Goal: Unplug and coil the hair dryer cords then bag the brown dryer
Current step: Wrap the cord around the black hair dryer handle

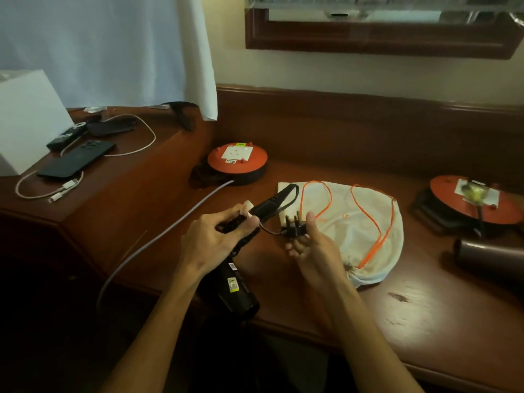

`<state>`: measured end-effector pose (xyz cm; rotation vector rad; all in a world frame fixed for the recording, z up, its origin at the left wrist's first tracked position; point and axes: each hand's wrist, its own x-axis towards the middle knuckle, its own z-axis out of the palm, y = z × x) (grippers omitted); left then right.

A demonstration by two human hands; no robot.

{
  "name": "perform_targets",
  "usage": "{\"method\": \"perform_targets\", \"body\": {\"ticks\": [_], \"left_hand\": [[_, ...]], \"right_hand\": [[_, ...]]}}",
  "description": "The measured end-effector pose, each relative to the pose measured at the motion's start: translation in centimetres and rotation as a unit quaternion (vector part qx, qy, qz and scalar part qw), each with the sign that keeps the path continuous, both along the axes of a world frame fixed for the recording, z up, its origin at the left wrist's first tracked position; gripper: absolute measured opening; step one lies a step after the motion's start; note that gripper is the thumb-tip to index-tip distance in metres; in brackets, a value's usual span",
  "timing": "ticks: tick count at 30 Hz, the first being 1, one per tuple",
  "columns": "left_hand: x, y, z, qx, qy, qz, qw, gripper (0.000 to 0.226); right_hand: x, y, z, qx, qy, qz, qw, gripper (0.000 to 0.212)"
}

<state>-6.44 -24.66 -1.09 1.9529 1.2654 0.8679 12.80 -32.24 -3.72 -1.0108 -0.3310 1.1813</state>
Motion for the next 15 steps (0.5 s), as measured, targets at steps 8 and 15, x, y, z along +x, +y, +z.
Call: {"method": "perform_targets", "body": {"ticks": [8, 15], "left_hand": [[1.6, -0.7, -0.4, 0.076, 0.089, 0.046, 0.992, 0.054], [2.0, -0.8, -0.3, 0.072, 0.114, 0.035, 0.990, 0.060]], "right_hand": [[0.8, 0.7, 0.3, 0.005, -0.088, 0.010, 0.996, 0.041], [2.2, 0.9, 1.9, -0.003, -0.170, 0.035, 0.985, 0.031]]}}
